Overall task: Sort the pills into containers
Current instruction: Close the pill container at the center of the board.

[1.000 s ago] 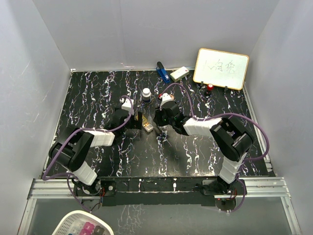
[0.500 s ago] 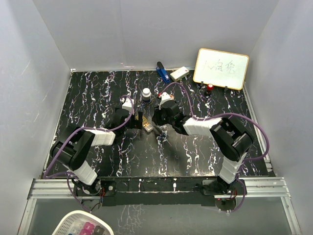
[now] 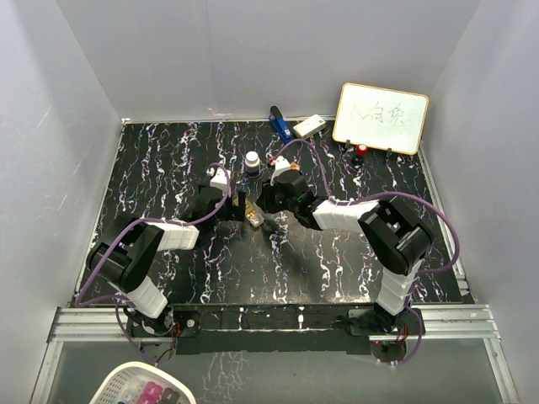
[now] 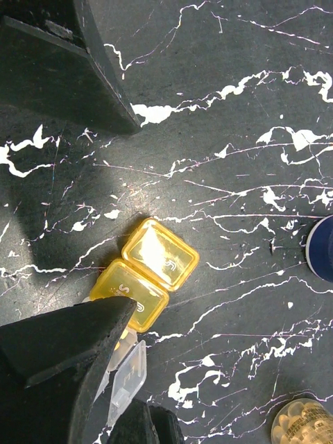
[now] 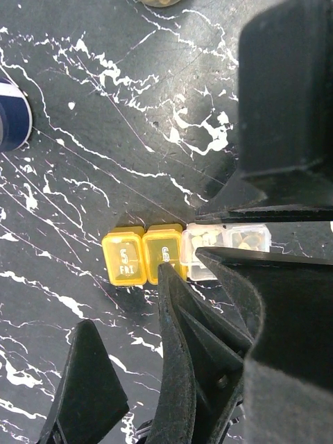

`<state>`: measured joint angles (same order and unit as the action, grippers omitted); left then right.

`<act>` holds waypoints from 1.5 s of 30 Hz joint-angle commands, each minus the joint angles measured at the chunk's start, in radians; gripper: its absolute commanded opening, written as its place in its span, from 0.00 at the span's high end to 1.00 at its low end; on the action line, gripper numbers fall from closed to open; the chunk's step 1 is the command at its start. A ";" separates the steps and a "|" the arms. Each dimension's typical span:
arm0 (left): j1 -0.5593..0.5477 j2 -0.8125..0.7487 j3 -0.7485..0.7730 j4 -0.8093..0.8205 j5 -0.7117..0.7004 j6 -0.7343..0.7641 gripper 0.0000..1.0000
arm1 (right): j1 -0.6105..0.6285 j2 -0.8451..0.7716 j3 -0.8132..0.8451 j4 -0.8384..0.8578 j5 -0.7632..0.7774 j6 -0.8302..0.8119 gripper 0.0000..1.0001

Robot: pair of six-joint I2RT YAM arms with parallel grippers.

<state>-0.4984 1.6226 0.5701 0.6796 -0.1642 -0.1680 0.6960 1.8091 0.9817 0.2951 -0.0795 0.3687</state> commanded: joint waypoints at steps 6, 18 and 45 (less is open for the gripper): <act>0.006 0.001 0.011 -0.034 -0.024 0.002 0.01 | 0.034 0.037 0.064 0.062 -0.040 0.000 0.82; 0.006 0.004 0.010 -0.035 -0.027 0.000 0.01 | 0.069 0.092 0.076 0.045 -0.032 -0.012 0.87; 0.006 -0.012 0.010 -0.045 -0.045 -0.003 0.01 | 0.083 0.041 0.014 -0.023 0.047 0.016 0.91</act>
<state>-0.4984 1.6234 0.5701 0.6800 -0.1947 -0.1764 0.7689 1.8996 1.0077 0.3294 -0.0631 0.4019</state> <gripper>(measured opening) 0.986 0.097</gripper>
